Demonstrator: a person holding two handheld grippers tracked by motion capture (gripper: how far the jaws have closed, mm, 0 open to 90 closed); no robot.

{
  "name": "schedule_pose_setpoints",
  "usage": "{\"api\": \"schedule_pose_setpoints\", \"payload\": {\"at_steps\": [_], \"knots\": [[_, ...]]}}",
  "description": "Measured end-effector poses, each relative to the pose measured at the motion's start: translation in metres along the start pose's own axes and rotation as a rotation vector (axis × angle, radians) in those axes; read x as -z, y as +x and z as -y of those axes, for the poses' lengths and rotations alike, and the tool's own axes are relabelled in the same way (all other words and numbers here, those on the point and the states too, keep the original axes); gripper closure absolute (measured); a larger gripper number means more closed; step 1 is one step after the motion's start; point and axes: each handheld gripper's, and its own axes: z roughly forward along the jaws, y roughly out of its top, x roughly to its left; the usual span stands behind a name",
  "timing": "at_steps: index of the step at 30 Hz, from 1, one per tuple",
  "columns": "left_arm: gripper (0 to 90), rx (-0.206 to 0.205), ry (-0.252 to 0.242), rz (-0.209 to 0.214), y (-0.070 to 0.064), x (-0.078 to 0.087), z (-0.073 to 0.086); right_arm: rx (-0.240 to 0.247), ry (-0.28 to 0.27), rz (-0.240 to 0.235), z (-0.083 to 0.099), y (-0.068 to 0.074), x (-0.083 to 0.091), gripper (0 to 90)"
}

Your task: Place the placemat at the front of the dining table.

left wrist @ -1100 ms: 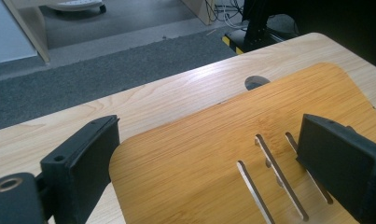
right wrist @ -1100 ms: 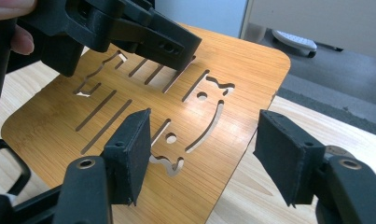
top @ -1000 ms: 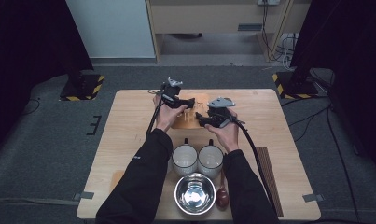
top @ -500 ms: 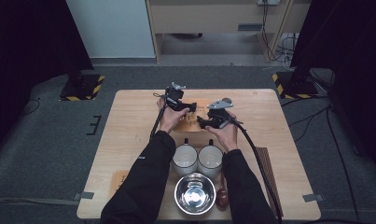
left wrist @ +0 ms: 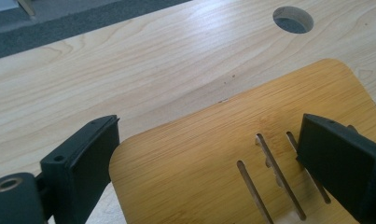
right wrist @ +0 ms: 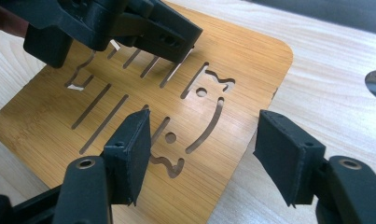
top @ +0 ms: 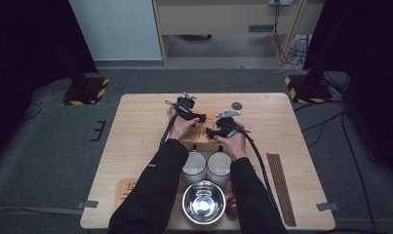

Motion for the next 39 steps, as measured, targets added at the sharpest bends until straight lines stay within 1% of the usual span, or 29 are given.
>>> {"api": "schedule_pose_setpoints", "payload": {"at_steps": [4,7,11,14,19,21,24,33,39], "knots": [[6.1,0.012,0.013,0.011,0.001,-0.006,0.004,-0.011,0.017,-0.008,0.002,-0.002,-0.003,36.2],[6.1,0.022,0.015,0.016,0.002,-0.010,0.009,-0.004,0.032,-0.007,0.005,-0.003,-0.006,36.2],[6.1,0.040,0.025,0.025,0.005,-0.016,0.015,-0.007,0.051,-0.016,0.008,-0.003,-0.011,36.2],[6.2,0.035,0.032,0.020,0.005,-0.017,0.016,-0.002,0.055,-0.016,0.010,-0.003,-0.014,36.1],[6.1,0.040,0.042,0.019,0.006,-0.020,0.018,-0.017,0.064,-0.025,0.011,-0.003,-0.017,36.1],[6.1,0.046,0.049,0.021,0.006,-0.022,0.020,-0.012,0.073,-0.026,0.012,-0.003,-0.018,36.1],[6.1,0.042,0.061,0.015,0.006,-0.025,0.021,-0.011,0.083,-0.025,0.015,-0.003,-0.021,36.1],[6.1,0.037,0.087,0.014,0.004,-0.031,0.027,-0.028,0.126,-0.030,0.019,-0.004,-0.027,36.0],[6.1,0.051,0.104,0.017,0.004,-0.035,0.030,-0.031,0.151,-0.036,0.021,-0.004,-0.029,36.0]]}}
